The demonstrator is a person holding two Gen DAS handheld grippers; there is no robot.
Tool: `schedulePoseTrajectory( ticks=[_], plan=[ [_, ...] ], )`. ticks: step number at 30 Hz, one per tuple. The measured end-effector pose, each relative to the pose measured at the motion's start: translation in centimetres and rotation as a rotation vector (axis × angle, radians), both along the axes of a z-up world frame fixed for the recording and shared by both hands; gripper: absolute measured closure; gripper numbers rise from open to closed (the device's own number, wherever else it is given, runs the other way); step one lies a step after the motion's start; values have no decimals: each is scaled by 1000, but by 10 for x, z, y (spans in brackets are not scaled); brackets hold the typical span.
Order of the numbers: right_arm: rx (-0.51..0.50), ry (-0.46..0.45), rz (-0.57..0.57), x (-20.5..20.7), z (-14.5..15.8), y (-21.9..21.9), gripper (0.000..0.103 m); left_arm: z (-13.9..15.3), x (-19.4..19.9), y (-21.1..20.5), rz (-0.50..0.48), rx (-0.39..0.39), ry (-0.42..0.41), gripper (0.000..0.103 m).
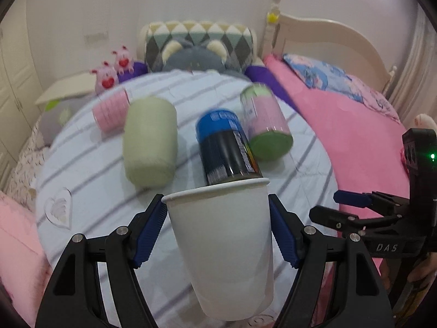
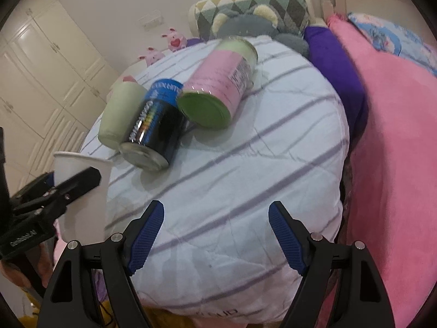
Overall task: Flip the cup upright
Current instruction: 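Carry the upright cup with the right gripper and lower it onto the cover, then open the right gripper and release the upright white cup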
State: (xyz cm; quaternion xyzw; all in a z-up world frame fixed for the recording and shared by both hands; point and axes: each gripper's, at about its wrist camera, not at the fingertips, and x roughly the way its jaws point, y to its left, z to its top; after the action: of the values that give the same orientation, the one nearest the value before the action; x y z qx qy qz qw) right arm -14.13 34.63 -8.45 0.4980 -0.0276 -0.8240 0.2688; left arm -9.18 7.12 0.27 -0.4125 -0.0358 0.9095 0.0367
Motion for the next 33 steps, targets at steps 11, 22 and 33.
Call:
schedulePoseTrajectory(
  ticks=[11,22,33],
  plan=[
    [12,23,1,4,7,-29,23,-20,-6,-22,-9,24,50,27],
    [46,24,-25,19,7,-38,23,-21,8,-21,-26,6,107,12],
    [69,49,-65,30,12,-32,23,-21,19,-20,-45,-8,96,5]
  ],
)
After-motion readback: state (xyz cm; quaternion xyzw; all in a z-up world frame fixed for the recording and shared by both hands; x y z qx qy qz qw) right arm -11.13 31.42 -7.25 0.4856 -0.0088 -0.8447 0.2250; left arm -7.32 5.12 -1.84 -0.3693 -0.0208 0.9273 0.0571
